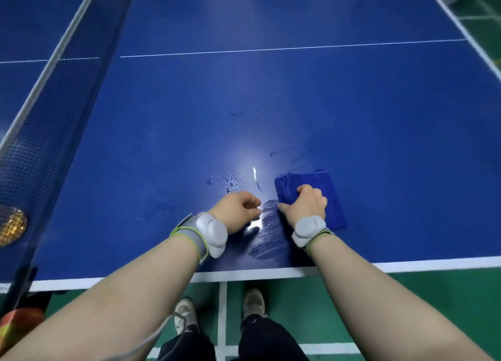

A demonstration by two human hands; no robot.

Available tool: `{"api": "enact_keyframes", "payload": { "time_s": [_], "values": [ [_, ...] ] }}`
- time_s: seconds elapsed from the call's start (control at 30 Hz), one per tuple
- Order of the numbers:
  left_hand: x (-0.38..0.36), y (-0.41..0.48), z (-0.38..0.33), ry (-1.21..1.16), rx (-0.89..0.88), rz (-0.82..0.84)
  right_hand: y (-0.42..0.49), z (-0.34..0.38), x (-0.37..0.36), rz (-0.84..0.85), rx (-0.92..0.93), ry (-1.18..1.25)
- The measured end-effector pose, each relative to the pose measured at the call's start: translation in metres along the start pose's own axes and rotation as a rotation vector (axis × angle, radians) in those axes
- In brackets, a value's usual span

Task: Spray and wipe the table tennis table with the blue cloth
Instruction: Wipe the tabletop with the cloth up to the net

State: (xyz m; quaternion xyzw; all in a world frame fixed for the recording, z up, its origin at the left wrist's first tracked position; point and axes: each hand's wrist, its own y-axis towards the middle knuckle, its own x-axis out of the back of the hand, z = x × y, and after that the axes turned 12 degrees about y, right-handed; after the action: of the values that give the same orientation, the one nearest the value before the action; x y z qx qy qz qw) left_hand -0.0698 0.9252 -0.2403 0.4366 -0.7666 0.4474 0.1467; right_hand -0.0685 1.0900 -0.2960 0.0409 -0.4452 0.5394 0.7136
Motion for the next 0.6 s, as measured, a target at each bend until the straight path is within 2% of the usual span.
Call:
{"api": "enact_keyframes", "payload": {
  "time_s": [0.13,0.23,0.47,0.6],
  "values": [
    [-0.004,0.004,-0.001,-0.021,0.012,0.006,0.009,-0.003,0.002,-0.019,0.040,-0.016],
    [-0.004,0.006,-0.002,-0.061,0.023,0.011,0.017,-0.001,0.006,-0.011,-0.006,0.033],
    [-0.004,0.015,-0.012,-0.212,0.049,0.009,0.026,0.008,0.022,0.036,-0.060,0.367],
    [-0.004,0.017,-0.021,-0.282,0.063,0.017,0.020,0.023,0.031,0.113,-0.124,0.649]
  ]
}}
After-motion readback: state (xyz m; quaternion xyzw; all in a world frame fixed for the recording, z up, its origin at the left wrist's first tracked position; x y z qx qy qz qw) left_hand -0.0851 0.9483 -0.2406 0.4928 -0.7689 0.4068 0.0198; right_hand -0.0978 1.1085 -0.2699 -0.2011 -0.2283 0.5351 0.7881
